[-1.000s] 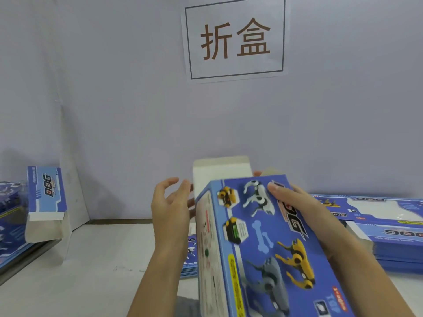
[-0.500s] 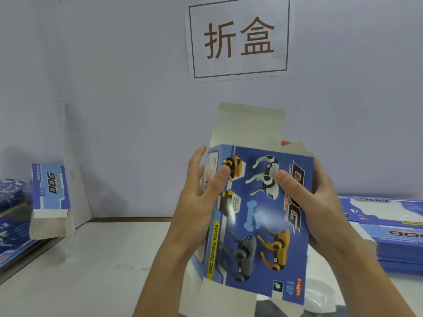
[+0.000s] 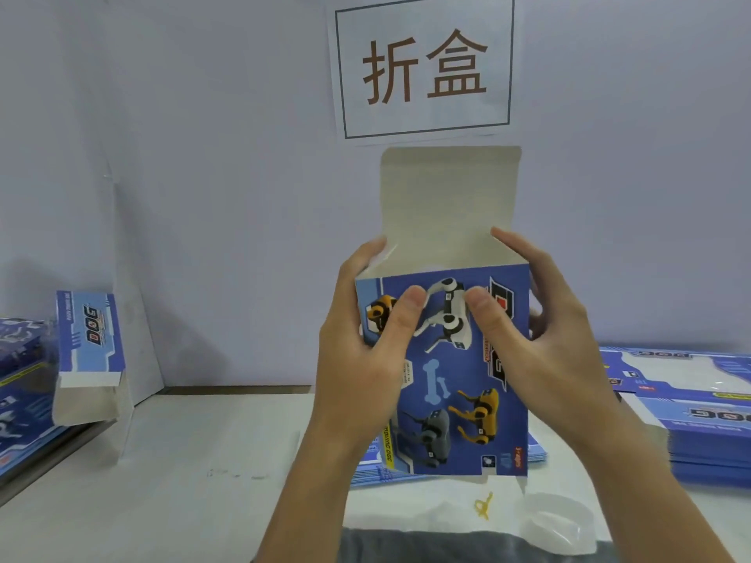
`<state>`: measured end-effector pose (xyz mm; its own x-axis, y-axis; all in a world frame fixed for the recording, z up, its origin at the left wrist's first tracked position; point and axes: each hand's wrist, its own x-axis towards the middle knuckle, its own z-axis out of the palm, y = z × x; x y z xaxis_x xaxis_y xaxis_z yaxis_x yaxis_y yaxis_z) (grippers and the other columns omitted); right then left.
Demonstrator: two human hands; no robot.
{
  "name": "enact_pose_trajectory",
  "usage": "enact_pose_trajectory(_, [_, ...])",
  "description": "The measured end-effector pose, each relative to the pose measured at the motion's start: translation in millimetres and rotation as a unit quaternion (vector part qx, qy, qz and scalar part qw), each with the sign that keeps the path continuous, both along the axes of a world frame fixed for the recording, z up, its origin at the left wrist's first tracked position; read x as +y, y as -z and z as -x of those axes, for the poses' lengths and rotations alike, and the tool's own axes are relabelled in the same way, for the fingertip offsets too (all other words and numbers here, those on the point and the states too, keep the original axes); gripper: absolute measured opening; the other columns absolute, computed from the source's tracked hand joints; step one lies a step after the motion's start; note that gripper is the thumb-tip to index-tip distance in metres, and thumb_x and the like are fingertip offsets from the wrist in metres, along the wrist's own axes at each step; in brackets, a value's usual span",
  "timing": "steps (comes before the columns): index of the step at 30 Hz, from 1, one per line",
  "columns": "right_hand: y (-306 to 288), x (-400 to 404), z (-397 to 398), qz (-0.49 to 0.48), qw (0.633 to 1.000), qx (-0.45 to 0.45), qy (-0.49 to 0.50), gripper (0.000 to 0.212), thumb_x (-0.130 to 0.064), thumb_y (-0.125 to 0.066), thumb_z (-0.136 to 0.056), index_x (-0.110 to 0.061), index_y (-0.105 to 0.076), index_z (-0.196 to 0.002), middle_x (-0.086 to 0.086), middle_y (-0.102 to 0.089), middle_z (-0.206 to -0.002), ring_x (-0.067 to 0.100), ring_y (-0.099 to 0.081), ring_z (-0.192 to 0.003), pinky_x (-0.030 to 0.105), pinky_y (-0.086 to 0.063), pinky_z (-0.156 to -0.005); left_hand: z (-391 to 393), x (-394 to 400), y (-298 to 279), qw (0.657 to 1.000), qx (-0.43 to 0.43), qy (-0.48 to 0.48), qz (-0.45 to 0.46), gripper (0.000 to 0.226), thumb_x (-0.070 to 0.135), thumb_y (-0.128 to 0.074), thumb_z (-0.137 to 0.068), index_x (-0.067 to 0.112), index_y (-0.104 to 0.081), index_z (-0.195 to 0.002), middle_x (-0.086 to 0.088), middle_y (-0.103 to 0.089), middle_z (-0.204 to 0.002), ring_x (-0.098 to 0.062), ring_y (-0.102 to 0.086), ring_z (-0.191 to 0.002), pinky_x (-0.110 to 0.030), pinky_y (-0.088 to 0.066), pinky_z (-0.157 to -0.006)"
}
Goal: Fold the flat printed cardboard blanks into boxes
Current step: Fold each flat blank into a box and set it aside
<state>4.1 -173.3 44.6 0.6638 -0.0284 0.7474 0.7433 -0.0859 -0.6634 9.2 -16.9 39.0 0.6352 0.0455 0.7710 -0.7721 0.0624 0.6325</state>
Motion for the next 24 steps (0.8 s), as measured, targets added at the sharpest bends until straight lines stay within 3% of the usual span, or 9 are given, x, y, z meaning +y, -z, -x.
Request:
enact_pose_trajectory(4, [4.1,0.4,-4.3,-0.004,1.000,0.016,0.000,0.042,-0.052,-0.064,-0.090,-0.052,-0.050,-0.129,0.002,-0.070,-0.113,0.039,-0.068,-0.096,0.058,-0.057,-0.082,-5.3,-5.7,8.8,0.999,0.023,-0.027,-0.003,0.038,0.044,-0.061,-0.089,0.036,-0.052,-0.125,0.014,-0.067,-0.114,-0.011,-0.070,-0.102,-0.032,-0.061,-0.081])
enact_pose_trajectory(6, [5.0,4.5,-3.4,-0.023,0.999,0.031,-0.013,0.035,-0.050,-0.055,-0.089,-0.049,-0.052,-0.124,0.025,-0.066,-0.101,0.048,-0.065,-0.090,0.063,-0.055,-0.079,-6.5,-7.8,11.9,0.998,0.054,-0.008,0.019,0.038,0.051,-0.062,-0.085,0.039,-0.053,-0.120,0.002,-0.068,-0.114,-0.019,-0.072,-0.100,-0.036,-0.062,-0.076])
enact_pose_trajectory(8, [4.5,8.9,-1.1,-0.025,0.998,0.048,-0.024,0.030,-0.052,-0.048,-0.091,-0.045,-0.055,-0.119,0.041,-0.054,-0.083,0.059,-0.055,-0.075,0.067,-0.051,-0.067,-7.7,-7.5,11.4,0.996,0.075,-0.009,0.048,0.039,0.062,-0.060,-0.079,0.039,-0.055,-0.110,0.002,-0.070,-0.099,-0.013,-0.073,-0.087,-0.027,-0.059,-0.065])
enact_pose_trajectory(11, [5.7,14.0,-1.2,-0.008,0.998,0.062,-0.002,0.036,-0.058,-0.040,-0.092,-0.031,-0.058,-0.107,0.014,-0.046,-0.056,0.031,-0.044,-0.052,0.037,-0.049,-0.054,-11.3,-5.7,10.7,0.990,0.079,-0.089,0.074,0.041,0.069,-0.049,-0.083,0.029,-0.055,-0.092,0.010,-0.055,-0.069,-0.004,-0.054,-0.059,-0.015,-0.046,-0.053])
enact_pose_trajectory(13, [8.4,17.3,-4.7,-0.002,0.998,0.059,0.028,0.038,-0.054,-0.039,-0.099,-0.021,-0.057,-0.098,-0.008,-0.035,-0.046,0.014,-0.034,-0.046,0.017,-0.037,-0.047,-14.8,-4.1,12.5,0.984,0.087,-0.111,0.105,0.027,0.045,-0.051,-0.097,0.024,-0.051,-0.079,0.000,-0.050,-0.067,-0.016,-0.050,-0.059,-0.024,-0.042,-0.049])
enact_pose_trajectory(15, [10.4,20.5,-7.7,-0.004,0.997,0.066,0.048,0.025,-0.034,-0.044,-0.103,-0.015,-0.055,-0.091,-0.011,-0.033,-0.042,0.009,-0.029,-0.043,0.014,-0.031,-0.042,-16.9,-2.7,13.6,0.981,0.101,-0.113,0.119,0.025,0.024,-0.051,-0.093,0.028,-0.049,-0.069,-0.009,-0.050,-0.070,-0.025,-0.050,-0.060,-0.033,-0.039,-0.048])
enact_pose_trajectory(17, [12.2,22.1,-9.7,-0.009,0.995,0.073,0.062,0.016,-0.020,-0.045,-0.098,-0.019,-0.055,-0.086,-0.011,-0.037,-0.045,0.011,-0.032,-0.044,0.017,-0.031,-0.042,-15.3,-1.4,11.5,0.982,0.110,-0.106,0.115,0.018,0.025,-0.047,-0.082,0.032,-0.050,-0.065,-0.010,-0.050,-0.072,-0.023,-0.049,-0.058,-0.033,-0.037,-0.047])
enact_pose_trajectory(20, [13.0,24.2,-9.5,-0.039,0.994,0.090,0.051,0.016,-0.021,-0.044,-0.097,-0.034,-0.053,-0.098,-0.007,-0.045,-0.054,0.019,-0.042,-0.051,0.025,-0.038,-0.043,-14.0,-0.5,11.8,0.984,0.117,-0.070,0.114,0.015,0.025,-0.049,-0.089,0.039,-0.055,-0.087,-0.007,-0.057,-0.082,-0.013,-0.053,-0.055,-0.028,-0.043,-0.047])
enact_pose_trajectory(24, [14.6,21.3,-11.4,-0.038,0.987,0.154,0.012,0.051,-0.035,-0.047,-0.093,-0.053,-0.034,-0.139,-0.001,-0.050,-0.063,0.017,-0.049,-0.055,0.027,-0.048,-0.051,-16.9,3.4,14.7,0.983,0.148,-0.057,0.097,0.052,0.018,-0.046,-0.102,0.052,-0.037,-0.140,-0.009,-0.063,-0.098,-0.018,-0.054,-0.070,-0.025,-0.051,-0.057])
